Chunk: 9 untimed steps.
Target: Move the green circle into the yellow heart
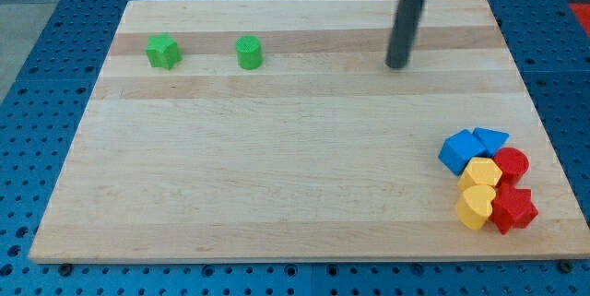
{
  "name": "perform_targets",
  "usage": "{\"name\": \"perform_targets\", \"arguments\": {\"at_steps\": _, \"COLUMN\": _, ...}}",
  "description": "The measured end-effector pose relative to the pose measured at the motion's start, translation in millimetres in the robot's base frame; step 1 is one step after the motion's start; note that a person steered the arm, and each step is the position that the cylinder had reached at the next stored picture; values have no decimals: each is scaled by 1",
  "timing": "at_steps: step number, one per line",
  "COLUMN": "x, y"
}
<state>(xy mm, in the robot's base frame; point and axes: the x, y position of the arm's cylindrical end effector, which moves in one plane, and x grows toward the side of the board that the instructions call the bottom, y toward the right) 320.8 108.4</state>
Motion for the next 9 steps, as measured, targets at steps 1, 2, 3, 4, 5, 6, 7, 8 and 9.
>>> {"name": "perform_targets", "arguments": {"at_steps": 1, "x": -57, "y": -78}}
{"name": "perform_targets", "arguments": {"at_steps": 2, "x": -66, "y": -160}}
{"name": "perform_targets", "arguments": {"at_steps": 3, "x": -23, "y": -197}}
{"name": "perform_targets", "arguments": {"at_steps": 4, "x": 50, "y": -199}}
{"name": "perform_targets", "arguments": {"at_steps": 5, "x": 99, "y": -199}}
{"name": "perform_targets", "arguments": {"at_steps": 6, "x": 97, "y": -197}}
{"name": "perform_targets", "arguments": {"at_steps": 7, "x": 72, "y": -209}}
{"name": "perform_targets", "arguments": {"at_steps": 8, "x": 90, "y": -242}}
{"name": "perform_targets", "arguments": {"at_steps": 9, "x": 156, "y": -203}}
